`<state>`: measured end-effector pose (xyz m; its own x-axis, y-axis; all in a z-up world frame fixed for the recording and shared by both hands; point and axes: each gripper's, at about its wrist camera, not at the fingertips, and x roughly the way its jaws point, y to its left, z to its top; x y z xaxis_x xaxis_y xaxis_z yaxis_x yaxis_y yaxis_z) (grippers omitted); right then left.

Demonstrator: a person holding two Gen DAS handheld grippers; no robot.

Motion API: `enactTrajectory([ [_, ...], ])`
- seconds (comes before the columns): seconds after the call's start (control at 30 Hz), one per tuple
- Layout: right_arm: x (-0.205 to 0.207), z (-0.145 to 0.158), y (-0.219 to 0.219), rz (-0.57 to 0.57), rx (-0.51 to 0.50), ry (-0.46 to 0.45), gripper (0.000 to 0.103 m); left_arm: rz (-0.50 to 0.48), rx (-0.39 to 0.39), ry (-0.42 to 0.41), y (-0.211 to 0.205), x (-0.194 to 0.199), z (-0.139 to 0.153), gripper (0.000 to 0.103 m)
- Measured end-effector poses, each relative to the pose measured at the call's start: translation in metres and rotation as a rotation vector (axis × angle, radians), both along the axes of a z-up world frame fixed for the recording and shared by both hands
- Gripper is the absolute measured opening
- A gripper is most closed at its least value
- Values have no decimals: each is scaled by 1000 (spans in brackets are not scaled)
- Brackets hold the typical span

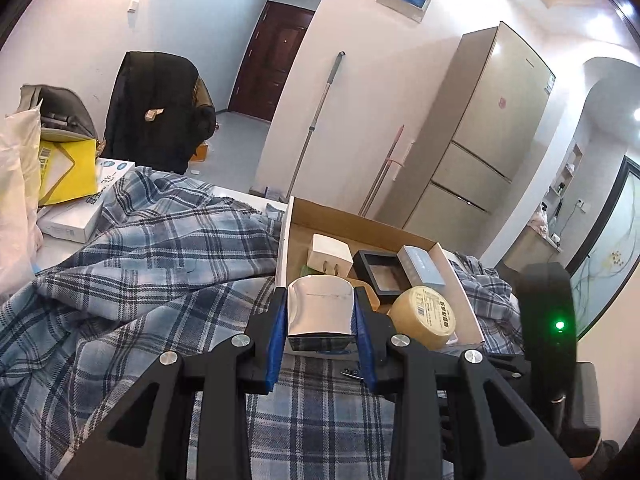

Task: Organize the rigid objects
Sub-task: 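Grasp the thin metal clip on the shirt with the right tool while the left tool holds the block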

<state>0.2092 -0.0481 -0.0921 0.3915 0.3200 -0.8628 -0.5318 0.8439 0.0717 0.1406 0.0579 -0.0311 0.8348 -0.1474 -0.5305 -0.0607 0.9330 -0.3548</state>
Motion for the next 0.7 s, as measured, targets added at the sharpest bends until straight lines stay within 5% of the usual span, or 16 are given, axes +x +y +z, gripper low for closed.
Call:
enactTrajectory([
  [0.13, -2, -7, 10, 24, -27, 6, 16, -4, 3, 1, -1, 1, 0, 33],
  [0.3, -15, -7, 0, 1, -14, 19, 9, -8, 8, 4, -3, 1, 0, 33],
  [0.7, -44, -5, -42, -61, 9, 61, 9, -14, 15, -2, -6, -1, 0, 33],
])
